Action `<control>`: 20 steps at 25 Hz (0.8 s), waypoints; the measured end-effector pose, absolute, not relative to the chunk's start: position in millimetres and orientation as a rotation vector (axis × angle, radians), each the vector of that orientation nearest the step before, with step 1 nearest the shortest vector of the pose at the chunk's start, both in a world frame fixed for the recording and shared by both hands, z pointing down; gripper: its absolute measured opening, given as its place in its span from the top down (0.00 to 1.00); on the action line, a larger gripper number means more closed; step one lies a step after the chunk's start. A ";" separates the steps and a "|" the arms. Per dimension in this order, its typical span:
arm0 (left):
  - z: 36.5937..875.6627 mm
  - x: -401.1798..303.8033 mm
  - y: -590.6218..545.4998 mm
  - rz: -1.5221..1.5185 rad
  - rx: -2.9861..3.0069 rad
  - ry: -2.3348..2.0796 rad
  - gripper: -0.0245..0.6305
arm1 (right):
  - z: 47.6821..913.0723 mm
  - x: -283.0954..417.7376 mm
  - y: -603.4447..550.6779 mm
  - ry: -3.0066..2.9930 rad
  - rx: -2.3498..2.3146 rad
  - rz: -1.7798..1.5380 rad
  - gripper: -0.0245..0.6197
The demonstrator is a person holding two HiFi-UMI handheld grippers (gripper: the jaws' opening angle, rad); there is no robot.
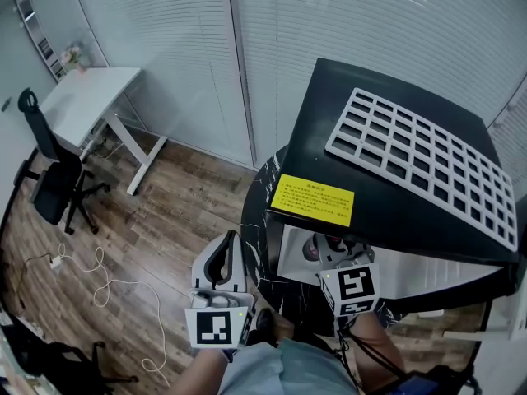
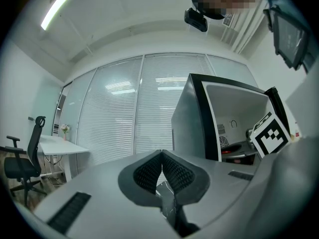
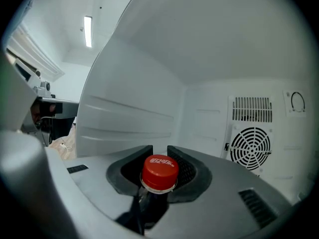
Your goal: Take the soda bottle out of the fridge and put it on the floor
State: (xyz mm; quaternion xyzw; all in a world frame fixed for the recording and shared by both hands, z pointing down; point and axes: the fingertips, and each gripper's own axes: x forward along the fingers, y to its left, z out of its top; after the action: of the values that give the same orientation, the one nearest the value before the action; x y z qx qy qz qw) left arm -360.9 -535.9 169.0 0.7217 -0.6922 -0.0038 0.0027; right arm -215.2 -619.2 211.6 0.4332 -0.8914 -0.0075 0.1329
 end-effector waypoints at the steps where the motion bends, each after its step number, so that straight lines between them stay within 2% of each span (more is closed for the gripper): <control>1: 170.7 -361.6 -537.6 -0.012 2.269 -2.173 0.94 | 211.5 -214.9 -620.5 -2.590 1.263 -0.025 0.80; 20: 170.5 -346.9 -523.8 -0.018 2.460 -1.979 0.94 | 191.4 -199.9 -576.2 -2.510 1.444 -0.034 0.81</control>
State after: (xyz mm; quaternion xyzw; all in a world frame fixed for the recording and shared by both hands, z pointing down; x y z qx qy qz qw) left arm -346.9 -523.8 170.5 0.7792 -0.6267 -0.0057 -0.0077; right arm -199.9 -576.2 191.4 0.4950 -0.8601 -0.0115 0.1226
